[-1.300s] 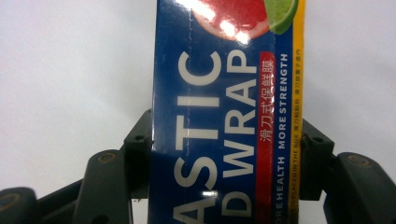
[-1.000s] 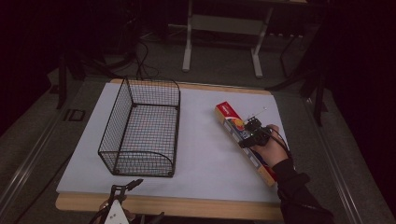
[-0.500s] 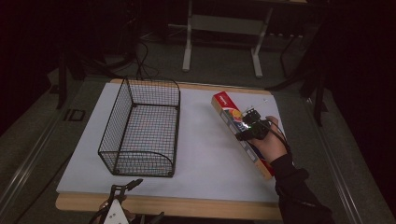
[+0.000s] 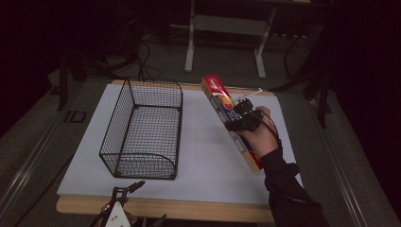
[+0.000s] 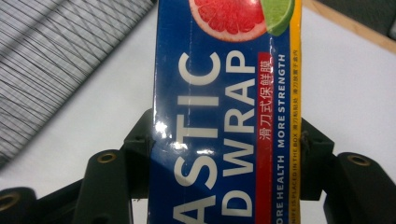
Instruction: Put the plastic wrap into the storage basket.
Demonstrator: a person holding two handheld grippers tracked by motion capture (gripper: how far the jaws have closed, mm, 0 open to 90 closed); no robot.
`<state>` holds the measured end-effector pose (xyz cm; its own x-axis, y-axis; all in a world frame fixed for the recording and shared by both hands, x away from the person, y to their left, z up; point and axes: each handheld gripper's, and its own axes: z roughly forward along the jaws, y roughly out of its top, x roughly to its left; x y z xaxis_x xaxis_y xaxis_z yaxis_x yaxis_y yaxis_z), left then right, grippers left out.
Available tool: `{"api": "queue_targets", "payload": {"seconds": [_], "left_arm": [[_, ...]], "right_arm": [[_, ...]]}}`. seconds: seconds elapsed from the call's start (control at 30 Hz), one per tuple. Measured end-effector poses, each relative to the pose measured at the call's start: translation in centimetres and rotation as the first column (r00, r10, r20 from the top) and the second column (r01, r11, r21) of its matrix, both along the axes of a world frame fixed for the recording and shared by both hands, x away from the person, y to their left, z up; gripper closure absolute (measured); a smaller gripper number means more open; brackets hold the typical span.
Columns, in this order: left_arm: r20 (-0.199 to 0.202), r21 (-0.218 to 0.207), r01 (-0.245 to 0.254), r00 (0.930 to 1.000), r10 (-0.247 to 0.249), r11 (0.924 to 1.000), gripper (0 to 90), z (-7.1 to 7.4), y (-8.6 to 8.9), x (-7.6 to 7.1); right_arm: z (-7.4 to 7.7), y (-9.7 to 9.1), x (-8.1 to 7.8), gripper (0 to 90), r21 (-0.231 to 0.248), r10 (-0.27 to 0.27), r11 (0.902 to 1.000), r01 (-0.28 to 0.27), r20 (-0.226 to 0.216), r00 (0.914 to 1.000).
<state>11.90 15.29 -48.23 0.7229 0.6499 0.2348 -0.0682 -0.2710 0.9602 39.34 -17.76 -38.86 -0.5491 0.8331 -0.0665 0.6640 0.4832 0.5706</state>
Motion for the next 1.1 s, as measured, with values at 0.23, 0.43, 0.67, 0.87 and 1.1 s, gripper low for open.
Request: {"api": "queue_targets", "payload": {"seconds": [0.23,0.43,0.67,0.87,1.1], "left_arm": [[0.0,-0.001,-0.002,1.0,0.002,1.0,1.0,0.0,0.1,0.0],[0.001,0.002,-0.002,1.0,0.002,1.0,1.0,0.0,0.1,-0.1],[0.0,-0.015,0.003,1.0,-0.003,0.9999,1.0,0.1,0.2,-0.2],[0.0,-0.009,0.004,1.0,-0.004,0.9999,1.0,0.1,0.1,-0.2],[0.002,-0.017,0.002,1.0,-0.002,0.9999,1.0,0.1,0.2,-0.3]], "right_arm": [[1.2,3.6,-0.1,39.6,0.034,0.034,0.9988,-0.035,0.032,0.9989],[2.7,6.1,0.0,39.6,0.06,0.053,0.9965,-0.057,0.058,0.9969],[4.6,9.1,0.2,39.6,0.067,0.083,0.9938,-0.089,0.093,0.9922],[5.5,11.5,0.4,39.6,0.076,0.088,0.9924,-0.097,0.107,0.9903],[6.0,14.0,0.5,39.6,0.097,0.099,0.989,-0.111,0.124,0.9873]]}}
